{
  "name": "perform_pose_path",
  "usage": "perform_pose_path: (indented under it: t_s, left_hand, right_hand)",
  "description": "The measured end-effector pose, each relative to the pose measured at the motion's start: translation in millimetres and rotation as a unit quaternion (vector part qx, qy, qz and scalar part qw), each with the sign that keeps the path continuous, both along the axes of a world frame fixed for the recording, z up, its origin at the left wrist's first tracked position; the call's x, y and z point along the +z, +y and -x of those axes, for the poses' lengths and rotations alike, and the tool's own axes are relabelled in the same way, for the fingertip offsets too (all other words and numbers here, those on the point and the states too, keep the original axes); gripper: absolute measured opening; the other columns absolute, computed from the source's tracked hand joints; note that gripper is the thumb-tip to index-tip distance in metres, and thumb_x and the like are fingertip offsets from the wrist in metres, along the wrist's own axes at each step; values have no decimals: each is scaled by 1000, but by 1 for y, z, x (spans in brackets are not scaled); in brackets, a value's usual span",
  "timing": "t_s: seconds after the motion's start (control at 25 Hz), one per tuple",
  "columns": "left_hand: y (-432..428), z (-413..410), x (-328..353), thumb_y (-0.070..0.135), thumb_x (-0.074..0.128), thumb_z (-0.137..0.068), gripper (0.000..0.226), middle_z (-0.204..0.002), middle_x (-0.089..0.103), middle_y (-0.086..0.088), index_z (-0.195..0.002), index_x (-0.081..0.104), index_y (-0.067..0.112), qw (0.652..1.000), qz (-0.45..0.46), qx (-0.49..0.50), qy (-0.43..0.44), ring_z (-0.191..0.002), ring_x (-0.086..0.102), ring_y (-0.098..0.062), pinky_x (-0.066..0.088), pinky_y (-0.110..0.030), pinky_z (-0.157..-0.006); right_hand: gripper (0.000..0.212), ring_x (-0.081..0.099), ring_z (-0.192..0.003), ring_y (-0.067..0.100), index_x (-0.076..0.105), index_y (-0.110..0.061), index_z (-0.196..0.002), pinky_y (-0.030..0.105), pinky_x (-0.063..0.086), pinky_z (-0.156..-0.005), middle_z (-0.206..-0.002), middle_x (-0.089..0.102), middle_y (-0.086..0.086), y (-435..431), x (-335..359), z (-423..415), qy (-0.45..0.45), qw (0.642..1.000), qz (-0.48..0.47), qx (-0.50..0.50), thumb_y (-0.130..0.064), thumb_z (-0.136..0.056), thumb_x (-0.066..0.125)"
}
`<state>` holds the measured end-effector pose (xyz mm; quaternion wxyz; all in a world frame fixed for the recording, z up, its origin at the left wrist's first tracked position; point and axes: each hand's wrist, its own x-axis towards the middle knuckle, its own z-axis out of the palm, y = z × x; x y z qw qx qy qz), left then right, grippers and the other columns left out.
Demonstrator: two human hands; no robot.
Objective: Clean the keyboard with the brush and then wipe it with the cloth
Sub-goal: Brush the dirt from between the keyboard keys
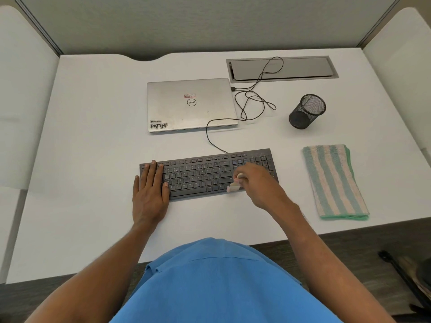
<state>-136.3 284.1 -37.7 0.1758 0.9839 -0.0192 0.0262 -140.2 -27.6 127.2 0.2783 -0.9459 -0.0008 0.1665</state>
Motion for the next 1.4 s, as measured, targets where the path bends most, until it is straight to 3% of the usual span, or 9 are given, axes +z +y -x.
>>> perform_pose_path:
  t_s: [0.24,0.4,0.6,0.72,0.84,0.96,1.12,1.24,1.4]
  left_hand:
    - [0,0,0,37,29,-108,61,-176,21,1,-167,27,22,1000,0,-1,0,-163,13,-19,15,-50,-132]
    - [1,0,0,38,28,-108,61,-176,21,0,-167,27,22,1000,0,0,1,-163,13,-19,14,-50,-132]
    - [1,0,-2,38,28,-108,62,-175,21,0,-167,27,22,1000,0,-1,0,-163,13,-19,15,-51,-132]
    - [1,0,-1,37,29,-108,61,-175,23,0,-167,28,21,1000,2,-2,-3,-163,15,-20,16,-51,-131]
    - [1,0,-1,37,29,-108,61,-175,23,-1,-166,29,21,1000,3,-1,-6,-163,15,-20,16,-52,-131]
    - [0,0,-1,37,28,-108,61,-175,22,0,-167,28,21,1000,3,-1,-5,-163,14,-19,15,-51,-132]
    - [-2,0,0,37,28,-108,61,-175,22,0,-167,28,21,1000,4,-2,2,-163,14,-19,15,-50,-132]
    - [0,1,1,38,28,-108,61,-175,22,0,-167,28,22,1000,2,2,-1,-163,14,-19,15,-51,-132]
    - [0,0,0,38,27,-108,61,-176,21,1,-167,26,23,1000,3,-2,2,-163,13,-18,14,-50,-132]
  right_hand:
    - [16,62,-92,25,68,-8,-100,32,44,-69,-102,63,7,-10,1,2,5,997,71,-9,-1,-96,54]
    - [20,61,-85,16,65,-7,-101,8,39,-58,-97,55,2,-12,9,3,-17,995,100,-7,3,-96,50]
    - [22,51,-72,8,68,-9,-96,4,36,-55,-93,53,1,7,8,3,-13,998,56,3,7,-95,52]
    - [20,52,-73,16,67,1,-102,8,32,-52,-94,54,17,3,-1,4,5,998,64,24,10,-94,50]
    - [24,58,-71,-4,62,10,-114,4,38,-55,-118,56,30,-7,5,2,-25,996,81,8,7,-99,44]
    - [24,63,-100,24,61,15,-116,-1,35,-50,-120,57,36,-13,13,3,5,996,87,0,11,-98,45]
    - [18,59,-89,21,69,-1,-103,7,41,-61,-107,65,12,-11,11,3,-7,996,79,-36,4,-97,53]
    - [17,62,-93,24,70,-8,-95,34,51,-76,-101,65,7,-4,4,1,0,998,53,-29,0,-97,55]
    - [22,51,-83,15,62,-11,-101,13,37,-57,-101,54,-1,-12,6,6,1,996,88,4,4,-96,47]
